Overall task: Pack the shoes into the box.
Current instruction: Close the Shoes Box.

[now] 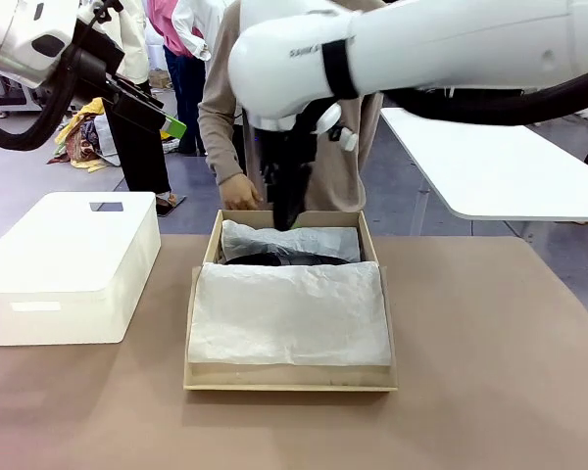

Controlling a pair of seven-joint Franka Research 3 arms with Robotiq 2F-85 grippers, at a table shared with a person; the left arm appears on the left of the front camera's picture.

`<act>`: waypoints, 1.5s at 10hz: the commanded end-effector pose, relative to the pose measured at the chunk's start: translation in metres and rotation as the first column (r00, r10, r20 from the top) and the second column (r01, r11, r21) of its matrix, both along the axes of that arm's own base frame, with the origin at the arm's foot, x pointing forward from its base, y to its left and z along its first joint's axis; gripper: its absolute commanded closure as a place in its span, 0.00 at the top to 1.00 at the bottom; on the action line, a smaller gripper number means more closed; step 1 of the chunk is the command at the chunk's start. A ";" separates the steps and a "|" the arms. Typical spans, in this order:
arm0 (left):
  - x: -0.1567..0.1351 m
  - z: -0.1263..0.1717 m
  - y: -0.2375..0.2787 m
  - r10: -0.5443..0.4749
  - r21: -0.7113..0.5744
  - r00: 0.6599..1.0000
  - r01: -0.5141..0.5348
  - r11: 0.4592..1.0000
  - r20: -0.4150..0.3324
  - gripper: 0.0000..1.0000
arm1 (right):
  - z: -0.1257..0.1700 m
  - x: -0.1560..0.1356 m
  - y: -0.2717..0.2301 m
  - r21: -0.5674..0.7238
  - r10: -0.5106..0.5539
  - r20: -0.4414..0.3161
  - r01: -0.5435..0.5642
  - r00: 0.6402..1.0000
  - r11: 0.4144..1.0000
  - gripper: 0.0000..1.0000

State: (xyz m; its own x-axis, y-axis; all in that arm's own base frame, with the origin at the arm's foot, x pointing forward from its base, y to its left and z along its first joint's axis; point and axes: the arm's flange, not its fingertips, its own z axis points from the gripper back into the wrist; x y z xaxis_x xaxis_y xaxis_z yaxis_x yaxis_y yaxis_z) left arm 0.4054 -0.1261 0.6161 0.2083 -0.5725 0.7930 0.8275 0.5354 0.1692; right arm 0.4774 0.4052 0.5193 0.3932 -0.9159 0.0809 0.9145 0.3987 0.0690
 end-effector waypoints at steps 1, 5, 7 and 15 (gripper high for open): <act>0.002 -0.002 0.002 -0.025 -0.014 1.000 0.025 1.000 0.009 1.00 | 0.003 -0.021 -0.052 -0.072 0.243 0.040 -0.240 0.969 0.968 1.00; 0.002 -0.002 0.002 -0.025 -0.014 1.000 0.025 1.000 0.009 1.00 | 0.014 -0.031 -0.150 -0.154 0.603 0.007 -0.595 0.797 0.789 1.00; 0.002 -0.002 0.002 -0.025 -0.014 1.000 0.025 1.000 0.009 1.00 | 0.012 -0.028 -0.187 -0.108 0.718 -0.004 -0.714 0.696 0.691 1.00; 0.002 -0.002 0.002 -0.025 -0.014 1.000 0.025 1.000 0.009 1.00 | 0.012 -0.017 -0.207 -0.066 0.792 0.034 -0.789 0.610 0.611 1.00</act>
State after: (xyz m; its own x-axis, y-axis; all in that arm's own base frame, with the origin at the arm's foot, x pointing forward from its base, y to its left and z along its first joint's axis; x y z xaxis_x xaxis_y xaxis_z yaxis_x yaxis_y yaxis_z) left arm 0.4053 -0.1260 0.6162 0.2084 -0.5727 0.7928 0.8273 0.5356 0.1694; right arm 0.4595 0.1978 0.5269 0.9663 -0.2206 0.1329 0.2090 0.9732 0.0960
